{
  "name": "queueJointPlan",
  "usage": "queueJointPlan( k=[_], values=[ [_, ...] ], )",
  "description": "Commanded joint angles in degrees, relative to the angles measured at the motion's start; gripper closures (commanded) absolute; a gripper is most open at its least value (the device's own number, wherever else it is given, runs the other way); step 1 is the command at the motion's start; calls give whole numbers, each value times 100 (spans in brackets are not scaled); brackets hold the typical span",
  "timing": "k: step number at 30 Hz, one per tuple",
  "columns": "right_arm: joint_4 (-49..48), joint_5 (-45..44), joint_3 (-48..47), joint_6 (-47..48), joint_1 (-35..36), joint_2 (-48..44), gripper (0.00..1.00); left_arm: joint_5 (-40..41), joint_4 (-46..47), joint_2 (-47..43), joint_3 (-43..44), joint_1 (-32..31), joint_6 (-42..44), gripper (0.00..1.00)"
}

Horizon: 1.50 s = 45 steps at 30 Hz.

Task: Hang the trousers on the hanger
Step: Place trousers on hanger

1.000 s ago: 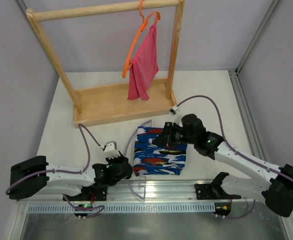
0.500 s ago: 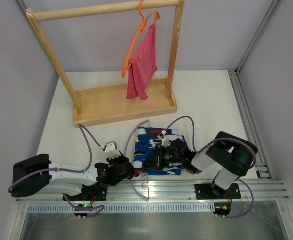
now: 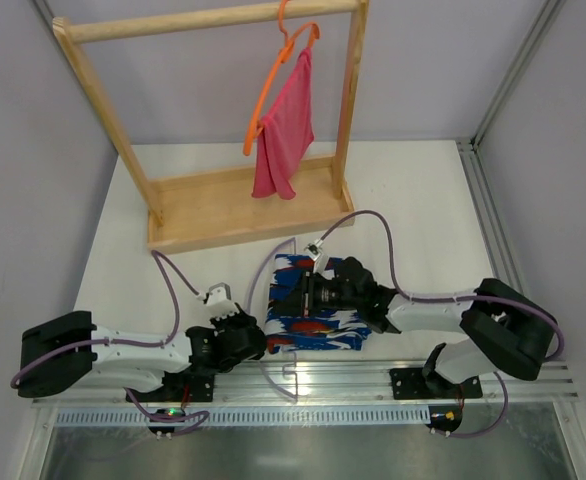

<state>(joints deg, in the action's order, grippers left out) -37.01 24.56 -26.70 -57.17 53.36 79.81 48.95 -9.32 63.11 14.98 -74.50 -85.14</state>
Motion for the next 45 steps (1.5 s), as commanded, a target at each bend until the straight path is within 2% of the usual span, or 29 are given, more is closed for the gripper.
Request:
queueJointPlan(
  k=[1, 2, 3, 6, 8, 9, 10, 11, 13, 14, 15, 16, 17, 21, 23, 25, 26, 28, 30, 33, 37, 40, 42, 45],
  values=[
    [-181, -117, 146, -65, 60, 682, 83, -26, -448, 17, -127, 23, -46, 100],
    [-514, -135, 339, -197, 60, 868, 83, -26, -448, 17, -127, 23, -46, 100],
    [-1335, -135, 767, -346, 60, 1070, 83, -26, -448, 17, -127, 23, -46, 100],
    [-2324, -83, 1183, -646, 69, 1896, 83, -8, -439, 43, -145, 32, -81, 100],
    [-2695, -4, 1333, -795, 51, 1925, 82, -8, -439, 70, -127, 23, -90, 99],
    [-2558, -21, 1325, -779, 51, 1768, 83, 1, -439, 70, -118, 23, -99, 100],
    [-2252, -47, 1282, -691, 51, 1548, 83, -8, -448, 78, -110, 23, -108, 100],
    [-1196, -239, 1090, -386, 43, 850, 83, -26, -456, 78, -110, 23, -108, 100],
    [135, -564, 782, 54, 43, 56, 69, -34, -465, 78, -136, 23, -125, 100],
    [760, -1071, 484, 239, 8, -618, 60, -43, -465, 78, -145, 23, -134, 100],
    [1941, -1319, 360, 537, -62, -981, 53, -43, -448, 70, -162, 23, -143, 100],
    [2474, -1600, 271, 601, -150, -1263, 43, -52, -465, 70, -171, 23, -152, 100],
    [3402, -1847, 175, 628, -264, -1858, 40, -87, -439, 26, -189, 23, -143, 100],
    [5464, -3251, 86, 496, -537, -3256, 35, -105, -421, -53, -180, 23, -64, 100],
    [6063, -3378, 155, 391, -546, -3751, 38, -87, -404, -80, -189, 23, -55, 100],
    [6180, -3274, 296, 329, -573, -4209, 44, -78, -360, -97, -189, 23, -38, 100],
    [6145, -3230, 567, 277, -581, -4280, 52, -96, -342, -89, -189, 23, -37, 100],
    [5988, -3002, 936, 102, -573, -4342, 57, -96, -360, -53, -197, 23, -72, 100],
    [5540, -2895, 1526, -285, -573, -4246, 58, -114, -404, -18, -198, 23, -169, 99],
    [5555, -2973, 1677, -567, -573, -3948, 54, -122, -421, 8, -189, 23, -187, 100],
    [6538, -3465, 677, -191, -573, -3902, 54, -122, -474, -27, -57, 23, -55, 100],
    [7286, -4238, -342, 319, -608, -4035, 57, -131, -483, -27, -22, 23, -46, 99],
    [7550, -4556, -976, 765, -914, -3834, 57, -149, -448, -1, -48, 23, -55, 100],
    [7298, -4260, -1338, 1241, -1624, -3229, 57, -166, -386, 52, -57, 23, -55, 100]
  ],
)
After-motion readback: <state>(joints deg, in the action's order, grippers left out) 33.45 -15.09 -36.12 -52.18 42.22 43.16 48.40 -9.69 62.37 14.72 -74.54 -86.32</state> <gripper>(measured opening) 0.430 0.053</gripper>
